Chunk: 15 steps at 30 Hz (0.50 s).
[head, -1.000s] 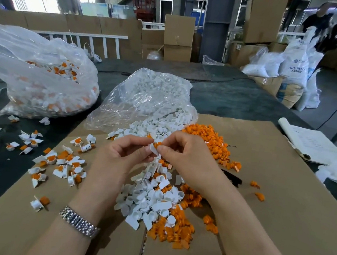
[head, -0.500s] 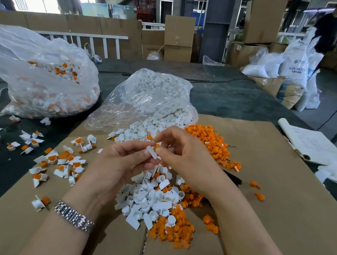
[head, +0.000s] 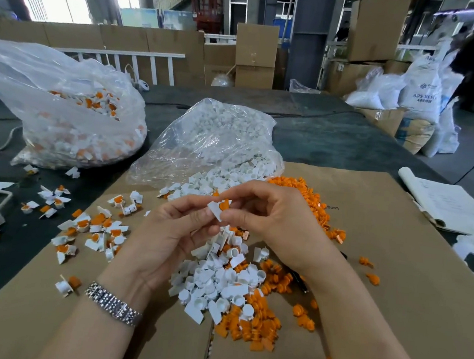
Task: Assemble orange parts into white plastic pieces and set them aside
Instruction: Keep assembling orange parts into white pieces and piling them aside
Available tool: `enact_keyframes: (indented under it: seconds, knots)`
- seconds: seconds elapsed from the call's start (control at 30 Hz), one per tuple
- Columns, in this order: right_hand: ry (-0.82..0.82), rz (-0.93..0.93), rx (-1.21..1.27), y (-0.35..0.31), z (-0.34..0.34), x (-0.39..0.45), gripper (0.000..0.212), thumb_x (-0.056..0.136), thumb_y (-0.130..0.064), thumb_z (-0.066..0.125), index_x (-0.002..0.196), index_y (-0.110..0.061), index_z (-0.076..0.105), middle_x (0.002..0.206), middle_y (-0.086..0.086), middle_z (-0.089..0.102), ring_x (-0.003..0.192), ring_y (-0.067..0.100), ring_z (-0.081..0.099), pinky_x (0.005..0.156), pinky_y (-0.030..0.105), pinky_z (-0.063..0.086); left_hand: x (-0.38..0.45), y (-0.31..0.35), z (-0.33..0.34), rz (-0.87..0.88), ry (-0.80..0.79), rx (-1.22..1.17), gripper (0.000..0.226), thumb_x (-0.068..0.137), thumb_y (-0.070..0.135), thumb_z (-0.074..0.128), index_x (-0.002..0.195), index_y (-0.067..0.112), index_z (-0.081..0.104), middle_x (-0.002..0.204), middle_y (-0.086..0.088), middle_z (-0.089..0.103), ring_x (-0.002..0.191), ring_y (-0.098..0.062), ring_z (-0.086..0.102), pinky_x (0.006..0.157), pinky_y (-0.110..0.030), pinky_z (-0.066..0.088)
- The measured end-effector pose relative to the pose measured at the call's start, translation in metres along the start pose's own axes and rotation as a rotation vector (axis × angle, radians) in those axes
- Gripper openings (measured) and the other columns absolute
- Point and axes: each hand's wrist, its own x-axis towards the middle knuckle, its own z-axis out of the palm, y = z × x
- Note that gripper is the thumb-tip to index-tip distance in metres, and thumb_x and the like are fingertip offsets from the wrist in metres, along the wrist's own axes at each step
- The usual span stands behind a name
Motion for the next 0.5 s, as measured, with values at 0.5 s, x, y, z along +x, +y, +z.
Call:
enact_keyframes:
  seconds: [0.5]
  knots:
    - [-0.007, -0.033, 0.02, -0.0023, 0.0006, -0.0012, 0.026, 0.082, -0.013, 0.08, 0.107, -0.013, 0.077, 0.091, 0.009, 0.074, 0.087, 0.027, 0.071, 0.081, 0.045, 0.059, -0.0033, 0.004, 0.0011, -0.002, 0.023, 0.03, 0.025, 0.08, -0.001, 0.07, 0.104, -0.003, 0.077, 0.103, -0.019, 0.077, 0.082, -0.02, 0.076, 0.063, -0.021, 0.06]
